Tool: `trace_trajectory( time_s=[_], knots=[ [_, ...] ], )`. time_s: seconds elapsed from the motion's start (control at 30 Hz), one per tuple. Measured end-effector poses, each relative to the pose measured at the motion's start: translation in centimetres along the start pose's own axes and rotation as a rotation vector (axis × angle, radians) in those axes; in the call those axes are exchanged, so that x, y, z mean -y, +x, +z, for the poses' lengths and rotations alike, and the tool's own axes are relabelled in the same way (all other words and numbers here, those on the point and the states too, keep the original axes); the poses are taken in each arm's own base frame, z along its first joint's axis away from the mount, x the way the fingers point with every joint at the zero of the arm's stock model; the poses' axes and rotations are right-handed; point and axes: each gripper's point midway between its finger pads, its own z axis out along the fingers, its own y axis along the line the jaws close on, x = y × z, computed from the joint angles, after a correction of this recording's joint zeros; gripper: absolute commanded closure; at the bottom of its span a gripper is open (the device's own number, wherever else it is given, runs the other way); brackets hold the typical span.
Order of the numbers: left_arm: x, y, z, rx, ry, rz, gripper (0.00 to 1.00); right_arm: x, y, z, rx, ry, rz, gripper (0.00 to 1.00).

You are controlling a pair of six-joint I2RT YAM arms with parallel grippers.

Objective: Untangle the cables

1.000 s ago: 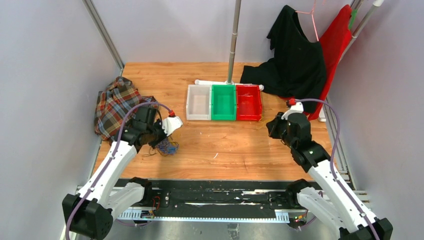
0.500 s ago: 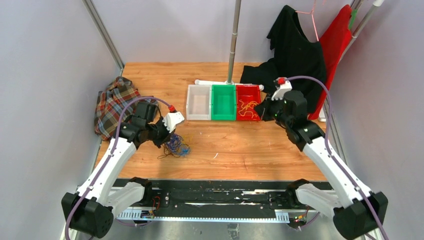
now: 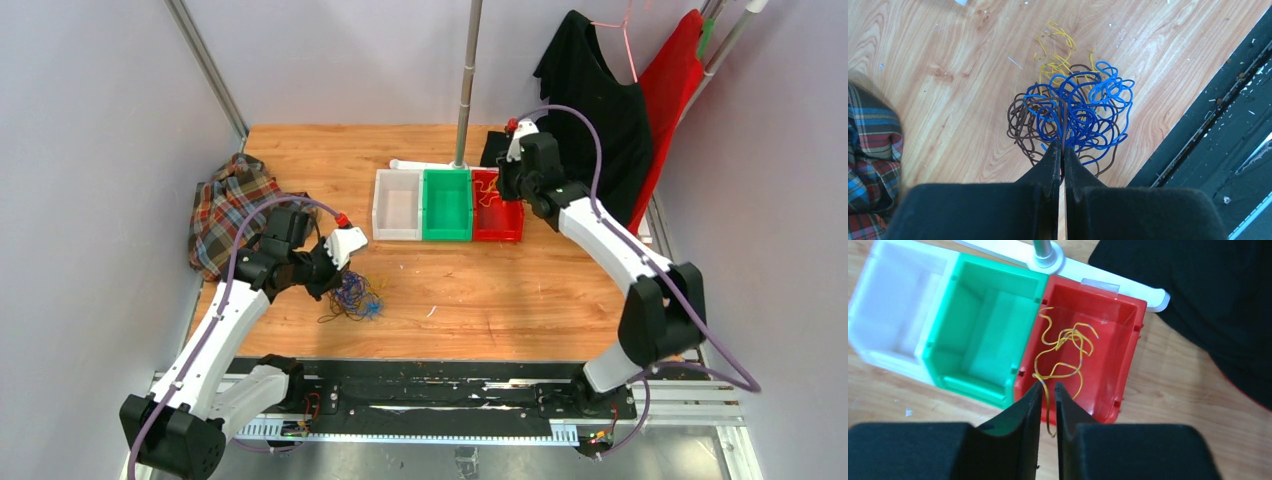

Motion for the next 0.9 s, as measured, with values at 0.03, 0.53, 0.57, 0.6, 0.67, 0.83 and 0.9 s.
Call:
trace_trajectory(
  time_s=[0.03,0.53,0.57,0.6,0.67,0.83,0.9],
  knots=[
    [0.1,0.0,0.0,0.0,0.003,-0.001,0.99,0.2,0.3,0.8,-0.017,0.01,-0.008,0.59],
    [0.9,-0.4,0.1,0.023,0.051,-0.011,0.99,-1.5,-3.1,-2.9,0.065,0.025,-0.061,0.34],
    [1.0,-0.6,0.0,0.025,0.056,-0.015,0.99,-3.1,-3.2,-4.0,0.096,-0.017,-0.069,0.33],
    [1.0,-0.7,0.0,0.028,0.057,-0.019,0.99,-4.6,-3.0,-4.9,0.114,-0.06,-0.074,0.33],
    [1.0,-1.2,-0.1,0.04,0.064,-0.026,0.99,-8.7,-1.5,-6.5,0.136,-0.175,-0.102,0.32],
    [1.0,-2.5,-0.7,0.074,0.071,-0.038,1.0,-19.5,5.7,-9.8,0.092,-0.465,-0.215,0.31],
    [1.0,-3.0,-0.9,0.088,0.072,-0.044,0.99,-22.7,8.2,-10.9,0.066,-0.544,-0.262,0.31]
  ],
)
